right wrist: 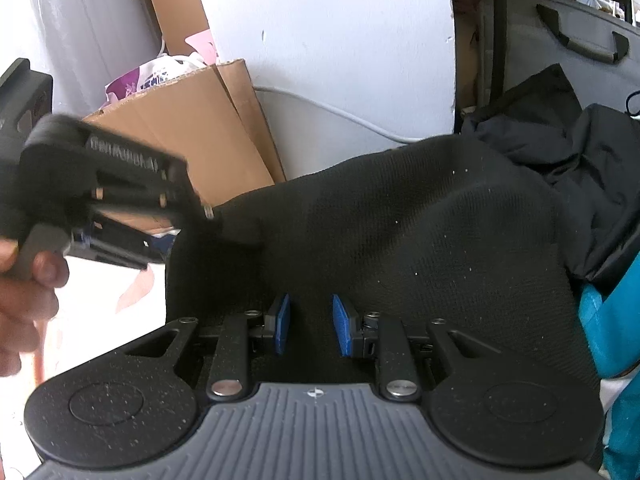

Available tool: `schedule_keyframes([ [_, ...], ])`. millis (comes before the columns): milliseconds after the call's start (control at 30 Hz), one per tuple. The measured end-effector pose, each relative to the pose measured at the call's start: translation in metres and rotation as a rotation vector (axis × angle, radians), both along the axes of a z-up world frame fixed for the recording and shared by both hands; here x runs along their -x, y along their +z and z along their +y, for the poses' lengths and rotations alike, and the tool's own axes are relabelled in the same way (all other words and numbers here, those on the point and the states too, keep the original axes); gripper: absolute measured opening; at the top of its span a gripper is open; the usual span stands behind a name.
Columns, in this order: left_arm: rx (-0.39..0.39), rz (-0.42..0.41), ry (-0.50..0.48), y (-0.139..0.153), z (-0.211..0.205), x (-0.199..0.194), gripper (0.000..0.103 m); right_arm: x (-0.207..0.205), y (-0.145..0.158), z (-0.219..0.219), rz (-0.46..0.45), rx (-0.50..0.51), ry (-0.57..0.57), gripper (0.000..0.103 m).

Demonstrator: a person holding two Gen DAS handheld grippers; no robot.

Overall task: Fold clothes
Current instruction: 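Lower the shorts onto the clothes pile and open both grippers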

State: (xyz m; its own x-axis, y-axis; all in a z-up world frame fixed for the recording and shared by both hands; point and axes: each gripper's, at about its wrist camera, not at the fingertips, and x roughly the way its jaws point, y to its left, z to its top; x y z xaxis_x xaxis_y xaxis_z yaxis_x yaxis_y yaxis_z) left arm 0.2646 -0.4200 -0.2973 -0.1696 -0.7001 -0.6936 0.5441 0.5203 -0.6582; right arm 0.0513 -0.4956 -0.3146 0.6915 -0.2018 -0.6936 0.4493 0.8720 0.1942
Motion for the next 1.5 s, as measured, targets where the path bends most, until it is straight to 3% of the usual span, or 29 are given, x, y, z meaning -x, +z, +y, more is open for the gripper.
schedule_keyframes([
  [67, 0.003, 0.033, 0.018, -0.008, -0.005, -0.005, 0.039, 0.001, -0.001, 0.001, -0.003, 0.004, -0.002, 0.03],
  [333, -0.007, -0.003, 0.017, -0.011, -0.023, -0.006, 0.038, 0.002, -0.002, 0.001, -0.004, 0.006, 0.004, 0.03],
  [567, 0.076, -0.212, 0.045, 0.022, -0.007, 0.006, 0.011, 0.004, -0.001, 0.002, -0.006, 0.006, -0.001, 0.03],
  [633, 0.101, -0.269, 0.08, 0.032, 0.0, 0.005, 0.01, 0.003, -0.002, 0.002, -0.006, 0.002, -0.001, 0.03],
  [733, 0.113, -0.264, 0.128, 0.039, 0.007, -0.006, 0.01, 0.004, -0.002, 0.002, -0.008, 0.0, 0.0, 0.03],
  [833, 0.07, -0.213, 0.143, 0.033, 0.004, -0.016, 0.022, 0.002, -0.002, 0.001, -0.007, -0.002, -0.001, 0.03],
  [900, 0.052, -0.209, 0.148, 0.03, 0.003, -0.017, 0.051, 0.001, -0.002, 0.001, -0.006, -0.001, 0.0, 0.03],
  [967, 0.046, -0.194, 0.152, 0.026, 0.003, -0.016, 0.068, 0.001, -0.002, 0.001, -0.006, -0.001, 0.001, 0.03],
  [1000, 0.042, -0.177, 0.151, 0.023, 0.002, -0.015, 0.071, 0.002, -0.002, 0.001, -0.005, -0.001, 0.002, 0.03],
  [1267, -0.011, -0.066, 0.141, -0.01, -0.015, -0.005, 0.072, 0.002, -0.002, 0.002, -0.002, 0.001, 0.004, 0.03],
  [1500, -0.019, -0.02, 0.195, -0.015, -0.025, -0.011, 0.074, 0.002, -0.002, 0.001, -0.004, -0.004, 0.007, 0.03],
])
